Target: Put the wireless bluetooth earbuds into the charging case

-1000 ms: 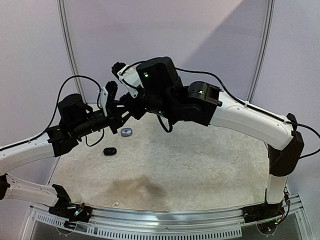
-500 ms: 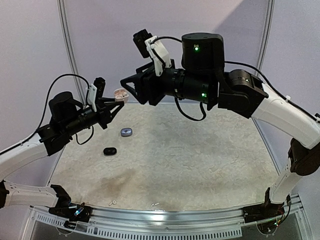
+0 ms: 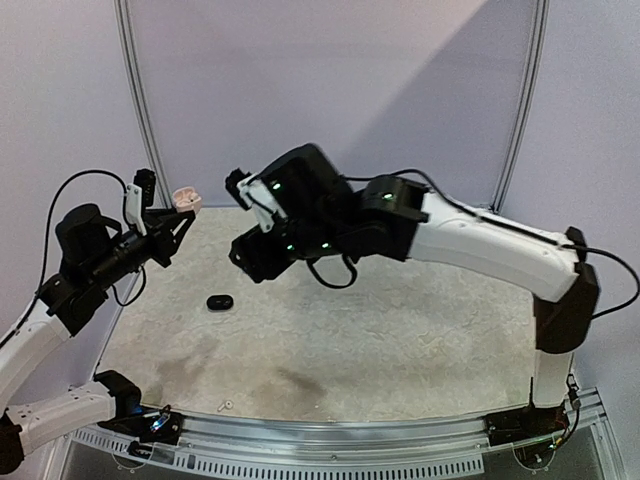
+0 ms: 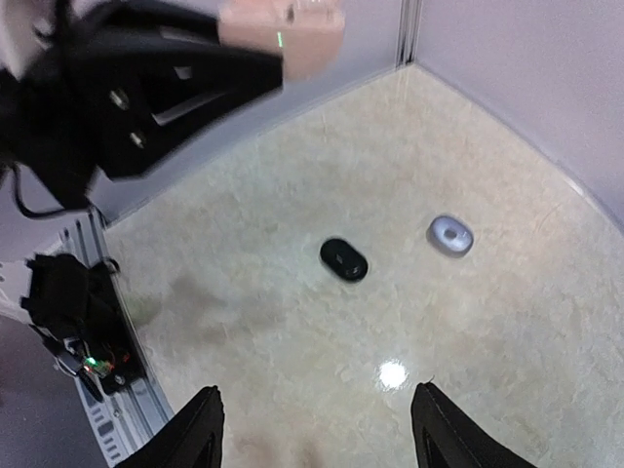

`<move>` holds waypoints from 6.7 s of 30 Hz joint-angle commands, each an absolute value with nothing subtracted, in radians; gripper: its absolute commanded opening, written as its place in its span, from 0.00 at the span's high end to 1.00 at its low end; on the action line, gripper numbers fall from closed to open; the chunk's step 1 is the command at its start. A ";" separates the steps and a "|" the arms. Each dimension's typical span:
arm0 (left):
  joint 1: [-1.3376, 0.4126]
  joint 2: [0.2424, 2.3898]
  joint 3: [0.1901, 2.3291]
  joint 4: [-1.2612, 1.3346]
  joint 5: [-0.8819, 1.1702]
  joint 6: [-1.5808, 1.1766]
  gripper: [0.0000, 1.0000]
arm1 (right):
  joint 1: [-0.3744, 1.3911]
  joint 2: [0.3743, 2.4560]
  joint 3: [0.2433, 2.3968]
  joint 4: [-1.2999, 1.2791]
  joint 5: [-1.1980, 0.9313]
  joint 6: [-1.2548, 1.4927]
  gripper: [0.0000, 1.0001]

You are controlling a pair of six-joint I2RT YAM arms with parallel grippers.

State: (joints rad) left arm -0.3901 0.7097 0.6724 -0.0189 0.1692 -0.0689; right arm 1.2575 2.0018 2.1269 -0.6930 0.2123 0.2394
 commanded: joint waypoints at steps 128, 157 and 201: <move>-0.323 0.599 0.481 -0.092 0.181 -0.085 1.00 | 1.416 2.603 2.287 -0.891 0.201 0.554 0.77; -0.325 0.661 0.531 0.070 0.621 -0.100 1.00 | 1.289 1.892 1.779 -0.325 0.126 0.362 0.90; -0.567 0.972 0.940 0.110 1.222 -0.041 1.00 | 1.278 1.705 1.855 -0.235 -0.168 0.017 0.93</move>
